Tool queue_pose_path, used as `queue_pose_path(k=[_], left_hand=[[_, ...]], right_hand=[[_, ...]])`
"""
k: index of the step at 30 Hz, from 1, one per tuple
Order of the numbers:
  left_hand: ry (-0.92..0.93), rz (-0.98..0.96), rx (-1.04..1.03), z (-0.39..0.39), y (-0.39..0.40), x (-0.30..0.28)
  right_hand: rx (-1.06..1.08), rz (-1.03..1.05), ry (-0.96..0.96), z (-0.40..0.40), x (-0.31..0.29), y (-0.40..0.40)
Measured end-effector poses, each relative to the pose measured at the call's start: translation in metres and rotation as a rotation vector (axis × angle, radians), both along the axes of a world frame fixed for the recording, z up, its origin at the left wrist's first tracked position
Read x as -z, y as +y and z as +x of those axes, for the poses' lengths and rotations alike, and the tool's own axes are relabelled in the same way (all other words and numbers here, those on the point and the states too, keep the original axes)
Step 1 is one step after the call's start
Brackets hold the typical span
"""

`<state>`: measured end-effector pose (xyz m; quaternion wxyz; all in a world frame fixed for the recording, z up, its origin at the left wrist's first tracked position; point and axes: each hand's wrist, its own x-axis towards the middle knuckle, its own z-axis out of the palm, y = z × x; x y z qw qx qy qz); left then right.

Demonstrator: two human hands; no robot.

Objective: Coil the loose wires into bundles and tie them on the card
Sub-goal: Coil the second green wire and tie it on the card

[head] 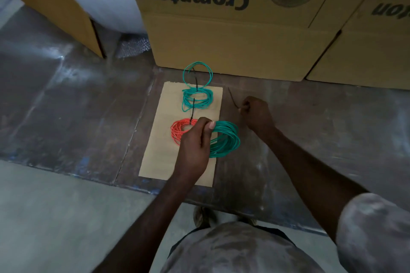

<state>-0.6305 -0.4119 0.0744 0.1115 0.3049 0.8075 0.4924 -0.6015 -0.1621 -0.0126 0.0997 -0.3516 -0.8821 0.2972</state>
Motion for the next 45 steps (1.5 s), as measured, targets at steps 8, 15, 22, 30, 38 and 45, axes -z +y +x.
queue_pose_path(k=[8, 15, 22, 30, 38, 45], left_hand=[[-0.022, -0.017, -0.077, 0.006, 0.024, 0.000], [-0.058, -0.065, -0.124, 0.010, 0.037, 0.006], [-0.111, -0.108, -0.276, 0.002, 0.050, 0.018], [-0.119, -0.043, -0.293, 0.003, 0.070, 0.004], [-0.061, -0.033, -0.229, 0.025, 0.064, -0.018], [-0.302, 0.044, -0.121, 0.036, 0.058, -0.029]], right_hand=[[-0.176, 0.152, -0.236, -0.018, 0.034, 0.025], [-0.092, 0.015, -0.011, -0.008, 0.009, 0.037], [0.016, -0.785, 0.632, 0.053, -0.147, 0.008], [-0.061, -0.853, 0.576, 0.093, -0.154, -0.042], [-0.331, -0.561, 0.514, 0.098, -0.122, -0.048], [-0.569, 0.056, 0.556, 0.109, -0.118, -0.046]])
